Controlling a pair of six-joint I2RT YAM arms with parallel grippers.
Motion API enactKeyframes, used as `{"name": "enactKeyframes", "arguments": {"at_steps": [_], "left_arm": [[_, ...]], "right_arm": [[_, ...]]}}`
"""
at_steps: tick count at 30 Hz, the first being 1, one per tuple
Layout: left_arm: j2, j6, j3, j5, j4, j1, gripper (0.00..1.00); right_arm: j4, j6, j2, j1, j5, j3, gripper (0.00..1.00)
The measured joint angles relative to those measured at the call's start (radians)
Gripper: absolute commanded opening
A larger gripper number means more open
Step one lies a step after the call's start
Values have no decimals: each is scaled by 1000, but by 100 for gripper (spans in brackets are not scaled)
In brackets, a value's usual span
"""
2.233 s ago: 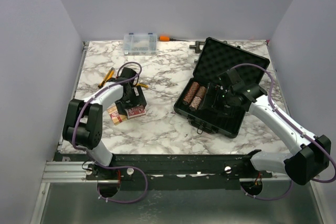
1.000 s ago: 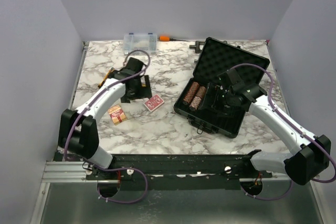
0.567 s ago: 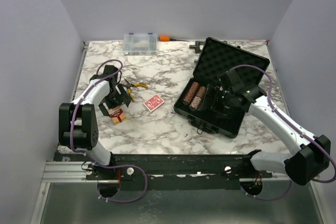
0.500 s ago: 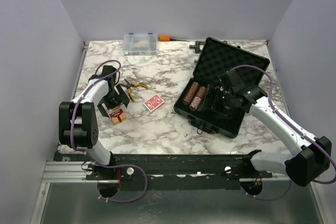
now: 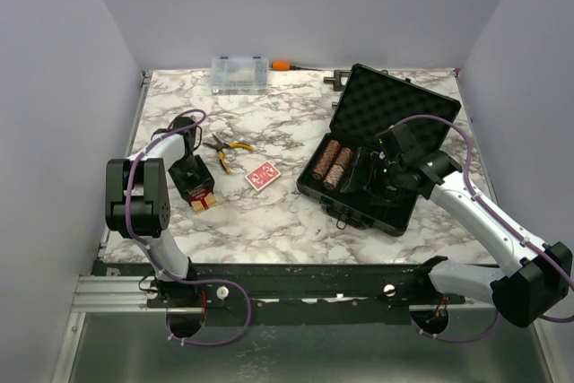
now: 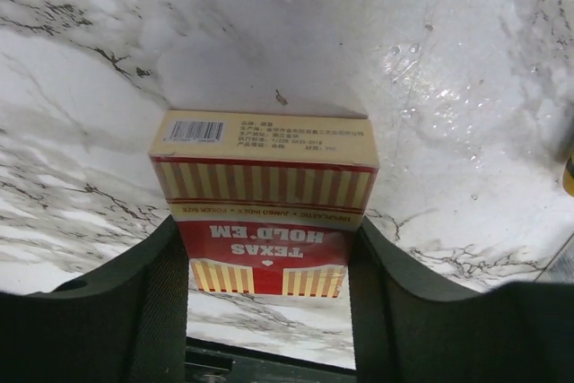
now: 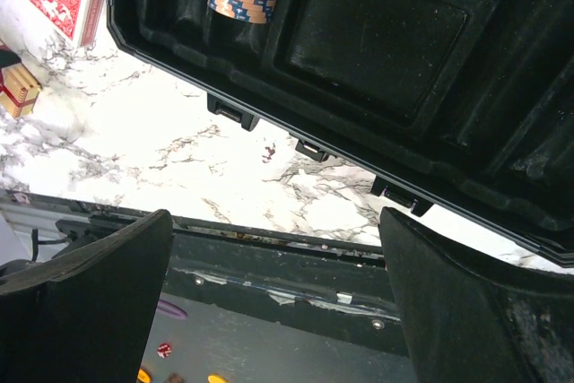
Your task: Pack up texas hold em set
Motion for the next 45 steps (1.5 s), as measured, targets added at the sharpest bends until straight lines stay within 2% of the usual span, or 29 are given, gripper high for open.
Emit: {"name": "enactKeyframes", "arguments": {"at_steps": [5,7,9,15,24,45], "left_arm": [[0,24,3,13,-3,-2,24],[-1,32,3,14,-3,-3,19],[-2,40,3,14,-3,-8,11],[-29,63,1,22,21,-20,0],[-164,108,-32,30,39,-60,0],[-385,219,-50,148,71,-186,0]], "right_arm": [[0,0,0,0,0,0,100],[0,0,0,0,0,0,100],[0,0,0,0,0,0,100],[0,2,0,0,0,0,100],[0,2,5,0,0,0,100],[-5,-1,36,0,7,49,100]]}}
